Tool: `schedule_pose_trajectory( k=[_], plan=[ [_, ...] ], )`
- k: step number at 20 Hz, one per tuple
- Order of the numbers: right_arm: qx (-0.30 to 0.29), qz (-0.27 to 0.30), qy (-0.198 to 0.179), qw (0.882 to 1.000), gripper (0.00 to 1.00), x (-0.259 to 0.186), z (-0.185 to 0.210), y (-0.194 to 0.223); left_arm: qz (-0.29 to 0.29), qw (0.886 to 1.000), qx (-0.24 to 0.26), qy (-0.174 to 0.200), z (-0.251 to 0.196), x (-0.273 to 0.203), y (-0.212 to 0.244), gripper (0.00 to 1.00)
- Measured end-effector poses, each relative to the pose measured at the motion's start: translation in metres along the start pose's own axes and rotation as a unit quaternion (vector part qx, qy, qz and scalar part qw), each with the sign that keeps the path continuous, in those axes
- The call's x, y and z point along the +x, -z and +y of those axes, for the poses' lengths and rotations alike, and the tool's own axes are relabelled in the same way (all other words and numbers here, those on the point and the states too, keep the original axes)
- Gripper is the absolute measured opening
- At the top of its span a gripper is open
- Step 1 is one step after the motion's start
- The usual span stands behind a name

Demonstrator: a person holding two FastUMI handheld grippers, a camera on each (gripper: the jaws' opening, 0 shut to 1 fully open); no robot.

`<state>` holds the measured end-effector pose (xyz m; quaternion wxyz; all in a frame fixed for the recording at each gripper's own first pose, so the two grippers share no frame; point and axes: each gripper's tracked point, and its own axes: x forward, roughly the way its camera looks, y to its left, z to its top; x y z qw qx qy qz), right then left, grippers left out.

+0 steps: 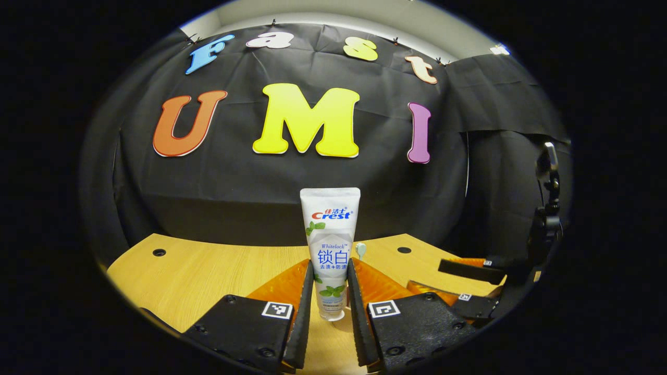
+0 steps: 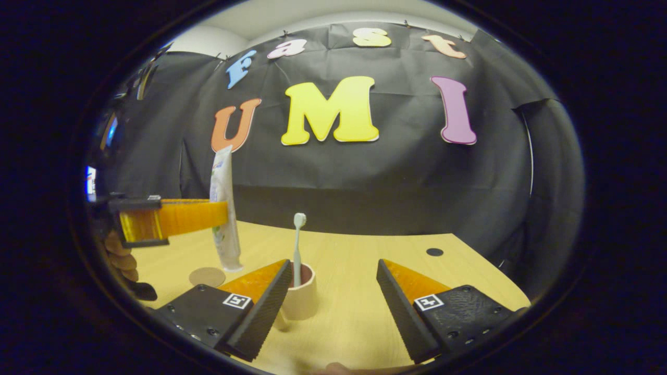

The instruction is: Put the toothbrush and toothpaste on the desktop into the cup, then pick up the cup and place it on the coaster on the desktop.

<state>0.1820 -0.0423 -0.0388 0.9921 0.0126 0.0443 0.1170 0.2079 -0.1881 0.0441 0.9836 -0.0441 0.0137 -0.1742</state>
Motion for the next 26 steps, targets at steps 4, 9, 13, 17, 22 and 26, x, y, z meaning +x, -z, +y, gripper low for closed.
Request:
schedule_pose_trajectory(
  k=[4,9,13,17,22,26],
  plan=[
    [0.004,-0.006,0.004,1.0,0.96,-0.003,-0.012,0.011,-0.006,1.0,-0.005,-0.002,-0.011,0.033,-0.003,0.39],
    [0.031,-0.009,0.015,0.999,0.96,-0.007,-0.031,0.013,0.045,0.999,-0.025,0.014,-0.04,0.056,0.034,0.39],
    [0.028,-0.012,0.042,0.999,0.96,-0.009,-0.045,0.015,0.073,0.997,-0.021,0.003,-0.039,0.058,0.056,0.41],
    [0.017,-0.008,0.046,0.999,0.94,-0.006,-0.042,0.016,0.079,0.997,-0.018,0.003,-0.036,0.051,0.062,0.44],
    [0.002,-0.012,0.049,0.999,0.95,-0.012,-0.031,0.005,0.025,0.999,0.026,-0.004,-0.035,0.032,0.022,0.61],
    [-0.02,-0.02,0.052,0.998,0.94,-0.022,-0.016,-0.017,-0.002,0.999,0.039,-0.007,-0.028,-0.001,0.001,0.84]
  ],
)
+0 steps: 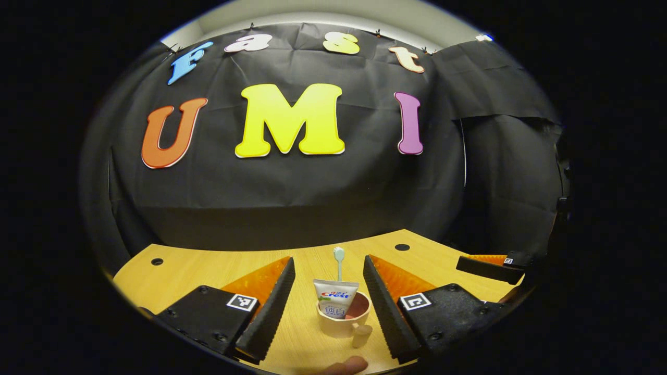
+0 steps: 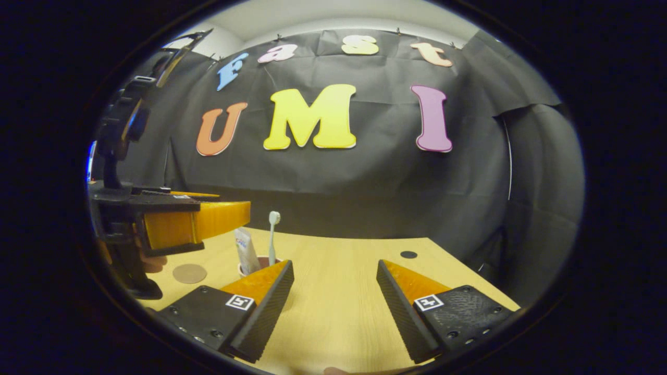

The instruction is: Put the toothbrush and toothpaste on the desktop into the cup, then pick up the cup and place it on the coaster on the desktop.

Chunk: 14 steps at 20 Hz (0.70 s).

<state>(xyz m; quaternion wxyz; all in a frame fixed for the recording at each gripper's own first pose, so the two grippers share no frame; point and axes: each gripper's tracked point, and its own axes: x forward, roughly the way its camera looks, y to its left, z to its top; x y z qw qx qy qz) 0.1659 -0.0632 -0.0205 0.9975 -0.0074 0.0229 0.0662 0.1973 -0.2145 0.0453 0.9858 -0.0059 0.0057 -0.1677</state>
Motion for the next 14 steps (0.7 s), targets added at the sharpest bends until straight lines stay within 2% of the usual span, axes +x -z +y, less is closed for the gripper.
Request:
schedule_pose_trajectory(
  k=[2,4,5,6,8,12,14],
  plan=[
    [-0.009,0.002,0.003,1.0,0.94,-0.005,0.009,-0.01,-0.012,1.0,-0.007,-0.004,0.008,-0.018,-0.009,0.91],
    [-0.008,0.002,0.011,1.0,0.95,-0.008,0.017,-0.021,-0.01,1.0,-0.011,-0.007,0.015,-0.032,-0.011,0.91],
    [-0.005,0.006,0.004,1.0,0.96,-0.008,0.027,-0.023,0.0,1.0,-0.016,-0.007,0.019,-0.038,-0.007,0.99],
    [-0.003,0.013,-0.007,1.0,0.96,-0.008,0.037,-0.024,0.012,1.0,-0.022,-0.006,0.022,-0.048,-0.001,0.92],
    [-0.009,0.041,-0.029,0.999,0.96,-0.003,0.056,-0.021,0.016,0.999,-0.036,-0.006,0.027,-0.067,0.001,0.92],
    [-0.003,0.094,-0.055,0.994,0.96,0.008,0.08,-0.006,-0.011,0.999,-0.009,-0.031,0.046,-0.101,0.0,0.92],
    [-0.007,0.131,-0.057,0.99,0.97,0.017,0.085,0.007,-0.014,0.999,-0.014,-0.031,0.047,-0.113,0.007,0.92]
  ],
)
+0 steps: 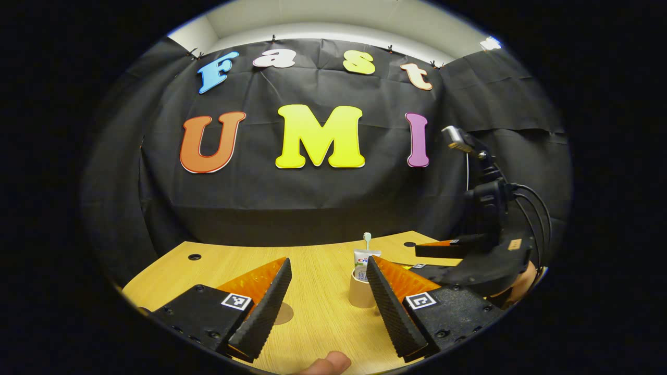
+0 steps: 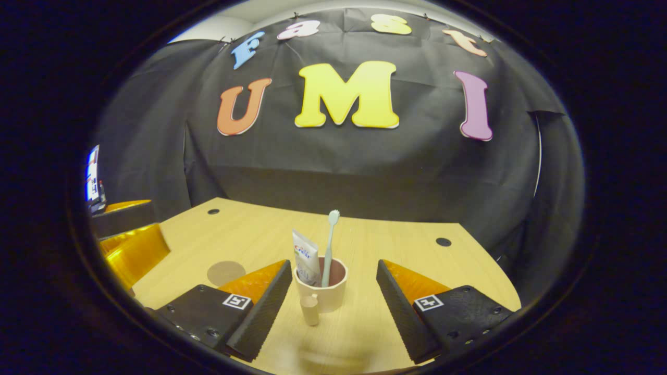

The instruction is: Put the toothbrush and toothpaste on the desktop into the cup, then pick up the cup and place it on the coaster on the desktop.

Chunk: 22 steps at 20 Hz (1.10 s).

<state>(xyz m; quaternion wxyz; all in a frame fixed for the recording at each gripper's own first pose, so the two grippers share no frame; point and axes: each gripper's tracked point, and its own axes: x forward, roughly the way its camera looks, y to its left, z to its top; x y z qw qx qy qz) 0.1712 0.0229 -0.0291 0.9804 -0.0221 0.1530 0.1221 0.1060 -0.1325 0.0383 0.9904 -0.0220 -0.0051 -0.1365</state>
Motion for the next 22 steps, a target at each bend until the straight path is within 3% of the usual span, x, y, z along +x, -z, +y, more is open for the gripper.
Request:
schedule_pose_trajectory(
  k=[6,12,16,22],
  plan=[
    [0.0,0.161,0.001,0.987,0.96,0.036,0.005,0.032,0.006,1.0,-0.02,-0.006,0.015,-0.029,0.016,0.92],
    [0.069,0.345,0.008,0.936,0.94,0.053,0.014,0.076,0.018,0.999,-0.038,-0.026,0.052,-0.045,0.04,0.92],
    [0.043,0.399,0.025,0.916,0.89,0.055,0.015,0.093,0.029,0.998,-0.045,-0.044,0.073,-0.05,0.055,0.92],
    [0.039,0.414,0.052,0.908,0.77,0.058,0.02,0.097,0.055,0.996,-0.056,-0.039,0.081,-0.053,0.079,0.92]
  ],
)
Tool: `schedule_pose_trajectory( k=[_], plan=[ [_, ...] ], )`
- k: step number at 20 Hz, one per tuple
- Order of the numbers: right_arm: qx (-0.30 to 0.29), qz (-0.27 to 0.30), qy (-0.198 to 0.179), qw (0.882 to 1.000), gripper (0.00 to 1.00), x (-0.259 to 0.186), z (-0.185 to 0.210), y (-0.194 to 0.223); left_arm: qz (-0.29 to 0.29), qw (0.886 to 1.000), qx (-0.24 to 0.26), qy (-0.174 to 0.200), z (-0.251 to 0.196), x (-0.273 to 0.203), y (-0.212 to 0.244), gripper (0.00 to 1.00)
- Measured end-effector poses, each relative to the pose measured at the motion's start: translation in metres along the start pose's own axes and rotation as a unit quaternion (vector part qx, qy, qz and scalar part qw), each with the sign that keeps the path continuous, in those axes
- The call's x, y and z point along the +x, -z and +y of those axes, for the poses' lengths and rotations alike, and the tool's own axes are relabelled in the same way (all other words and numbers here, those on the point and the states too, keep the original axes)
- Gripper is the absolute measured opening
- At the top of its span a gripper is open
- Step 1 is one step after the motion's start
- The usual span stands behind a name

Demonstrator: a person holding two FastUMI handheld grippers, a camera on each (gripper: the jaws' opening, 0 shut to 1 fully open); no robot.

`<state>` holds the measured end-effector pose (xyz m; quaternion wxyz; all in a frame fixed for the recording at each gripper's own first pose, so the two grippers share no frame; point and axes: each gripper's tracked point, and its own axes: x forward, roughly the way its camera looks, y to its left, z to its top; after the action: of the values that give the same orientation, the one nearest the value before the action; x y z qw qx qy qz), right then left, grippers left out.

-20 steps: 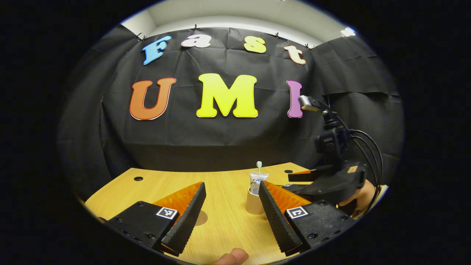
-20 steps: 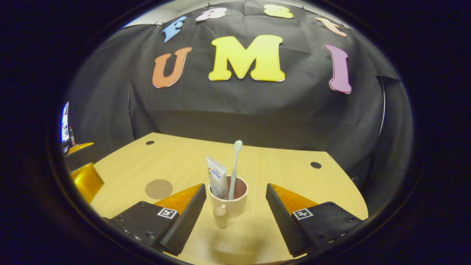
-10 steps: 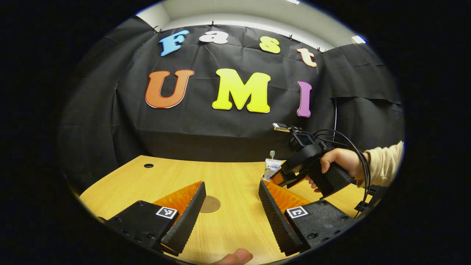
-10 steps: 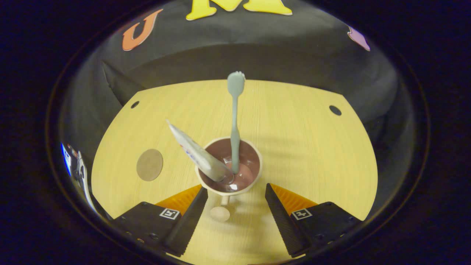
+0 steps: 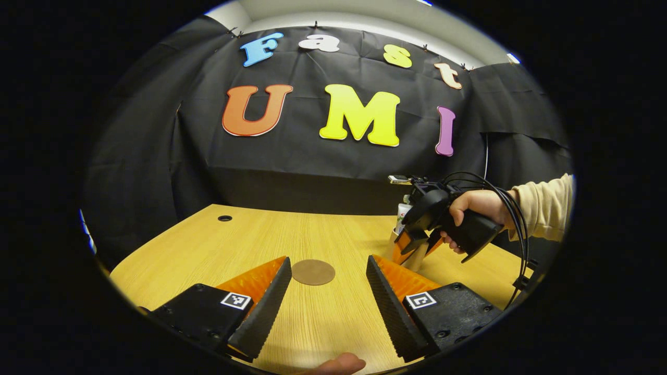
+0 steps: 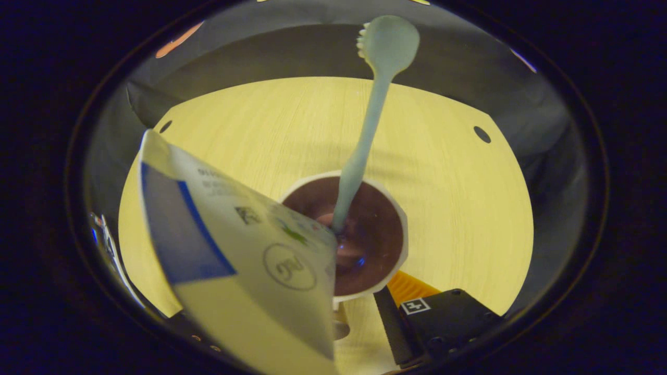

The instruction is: Put the toothbrush and toothpaste on the desktop into the cup, then pick up the cup and place it on the coaster on the desktop.

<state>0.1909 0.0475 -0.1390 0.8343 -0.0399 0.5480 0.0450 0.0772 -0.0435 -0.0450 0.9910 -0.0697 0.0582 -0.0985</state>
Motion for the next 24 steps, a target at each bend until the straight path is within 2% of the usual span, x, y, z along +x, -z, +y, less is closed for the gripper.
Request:
schedule_pose_trajectory(
  k=[1,2,7,10,15,18,21,24],
  plan=[
    [-0.001,0.002,0.002,1.0,0.76,-0.001,0.0,0.002,0.002,1.0,-0.001,0.001,0.001,-0.001,0.001,0.92],
    [-0.006,0.001,0.003,1.0,0.7,0.001,0.0,0.002,0.0,1.0,-0.002,0.001,0.002,-0.002,0.002,0.92],
    [-0.007,-0.011,0.001,1.0,0.58,0.003,-0.001,0.005,0.005,1.0,-0.001,0.0,0.004,0.0,0.008,0.92],
    [0.005,-0.014,-0.008,1.0,0.24,0.002,0.003,0.006,0.007,1.0,-0.001,0.004,0.002,-0.001,0.012,0.92],
    [-0.007,-0.037,0.0,0.999,0.24,0.004,0.0,0.007,0.004,1.0,0.005,0.006,0.002,-0.005,0.009,0.92],
    [0.006,-0.03,-0.017,0.999,0.23,0.002,0.001,0.008,0.0,1.0,0.005,0.004,0.006,-0.008,0.007,0.92],
    [0.001,-0.054,-0.015,0.998,0.25,-0.004,0.004,0.001,-0.002,1.0,0.001,0.002,0.009,-0.011,0.008,0.92],
    [0.0,-0.072,-0.045,0.996,0.26,-0.025,0.011,-0.012,0.002,1.0,-0.001,-0.013,0.021,-0.018,0.014,0.92]
  ],
)
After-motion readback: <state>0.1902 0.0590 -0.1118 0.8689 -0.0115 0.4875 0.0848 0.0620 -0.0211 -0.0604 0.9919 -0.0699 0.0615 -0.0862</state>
